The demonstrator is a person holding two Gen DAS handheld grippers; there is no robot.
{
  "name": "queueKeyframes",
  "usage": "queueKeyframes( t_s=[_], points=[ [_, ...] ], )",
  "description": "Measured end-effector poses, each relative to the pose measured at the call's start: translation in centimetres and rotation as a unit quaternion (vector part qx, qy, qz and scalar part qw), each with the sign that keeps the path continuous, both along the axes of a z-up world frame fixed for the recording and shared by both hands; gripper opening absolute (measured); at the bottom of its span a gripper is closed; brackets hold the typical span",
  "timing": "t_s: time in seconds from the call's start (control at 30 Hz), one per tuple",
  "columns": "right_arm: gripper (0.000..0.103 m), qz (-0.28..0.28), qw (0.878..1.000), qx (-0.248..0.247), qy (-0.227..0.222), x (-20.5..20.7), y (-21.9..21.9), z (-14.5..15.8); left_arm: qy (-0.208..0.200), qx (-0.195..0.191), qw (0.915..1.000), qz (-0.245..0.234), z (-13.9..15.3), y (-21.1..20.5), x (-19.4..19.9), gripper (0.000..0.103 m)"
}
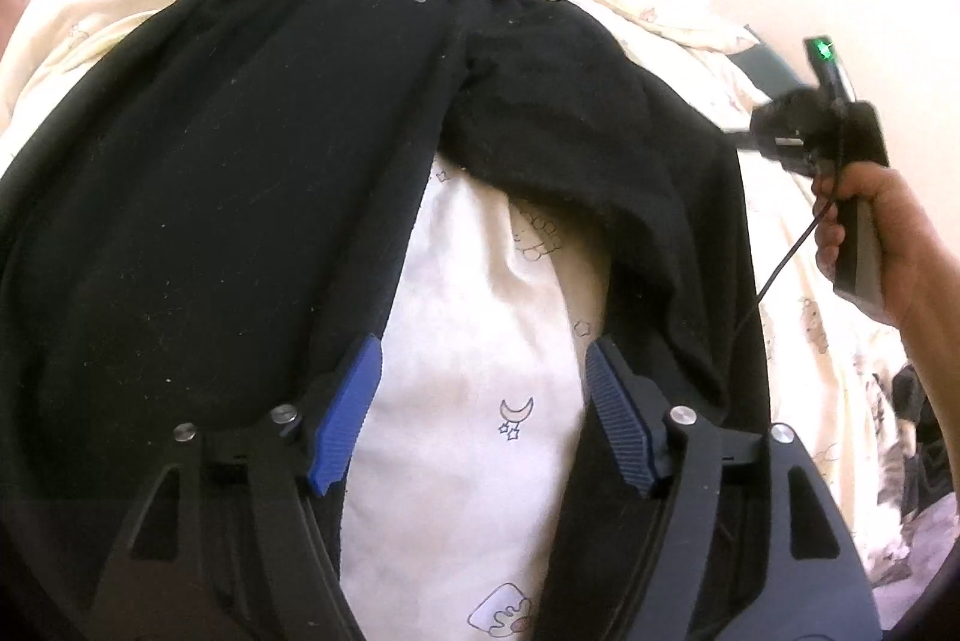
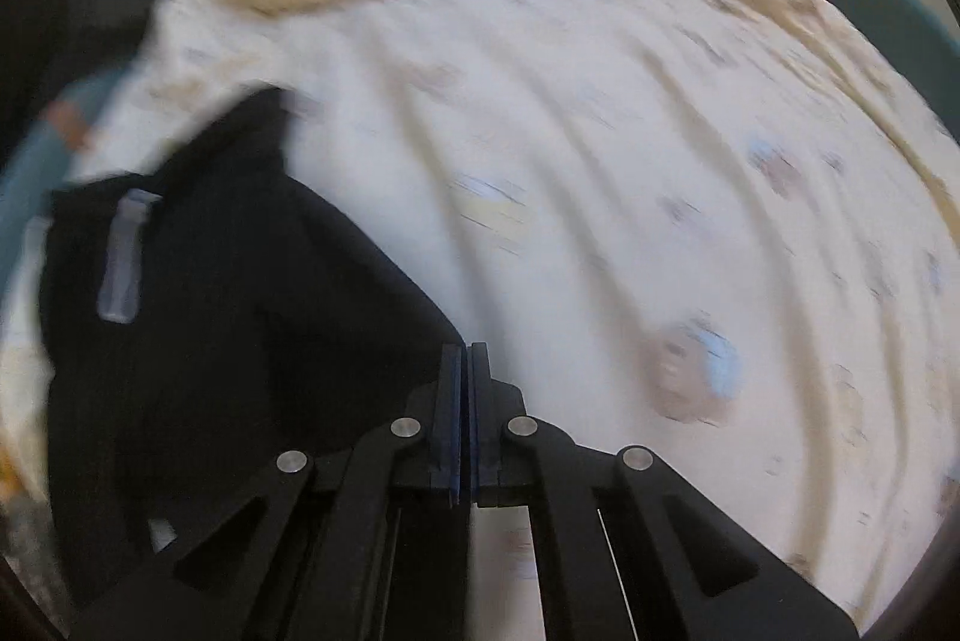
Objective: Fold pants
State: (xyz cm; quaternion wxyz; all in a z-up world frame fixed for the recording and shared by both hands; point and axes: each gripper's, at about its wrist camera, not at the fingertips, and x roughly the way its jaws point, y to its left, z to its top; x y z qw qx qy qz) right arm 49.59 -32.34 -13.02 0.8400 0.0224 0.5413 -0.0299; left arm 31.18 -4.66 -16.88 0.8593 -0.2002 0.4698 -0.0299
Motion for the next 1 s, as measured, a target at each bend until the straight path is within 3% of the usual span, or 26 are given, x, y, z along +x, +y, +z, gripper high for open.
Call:
queueKeyframes(
  t_s=[0.03,0.17,0.23,0.33,0.43,0.53,0.57,0.6,0.77,0.93,1.0],
  points=[
    [0.000,-0.010,1.000,-0.022,0.004,-0.1,-0.3,-0.6,0.002,0.000,1.0000,0.000,-0.2,0.1,0.0,0.067],
    [0.000,-0.034,0.997,-0.018,0.073,0.1,-2.0,-3.8,0.001,0.010,0.9999,0.009,-0.1,0.4,-0.1,0.067],
    [0.001,-0.030,0.996,-0.030,0.078,0.5,-1.8,-3.1,0.001,0.019,0.9998,0.010,-0.1,0.5,0.1,0.067],
    [0.002,-0.008,0.994,-0.008,0.108,1.1,-1.7,-2.2,-0.003,0.020,0.9998,0.008,0.0,0.6,0.1,0.067],
    [0.011,0.012,0.997,0.024,0.074,1.2,-2.1,0.8,-0.007,0.020,0.9998,0.006,0.4,0.5,0.2,0.067],
    [0.036,0.031,0.996,0.076,0.031,2.7,-1.9,3.6,-0.021,0.021,0.9995,0.006,1.2,0.6,-0.1,0.067],
    [0.060,0.037,0.996,0.081,0.018,3.4,-1.4,4.4,-0.028,0.029,0.9991,0.009,1.3,0.6,0.0,0.068],
    [0.069,0.051,0.995,0.081,-0.003,4.7,-0.3,5.2,-0.033,0.038,0.9987,0.012,1.5,0.7,0.1,0.068],
    [0.066,0.116,0.990,0.068,-0.028,11.4,6.3,4.9,-0.078,0.047,0.9951,0.037,2.7,2.3,0.1,0.068],
    [0.065,0.141,0.989,0.026,-0.025,17.8,12.0,1.8,-0.115,0.079,0.9882,0.063,4.6,4.0,0.4,0.078],
    [0.065,0.144,0.989,0.016,-0.013,20.4,13.8,0.4,-0.123,0.091,0.9831,0.100,5.6,6.0,0.8,0.087]
  ],
)
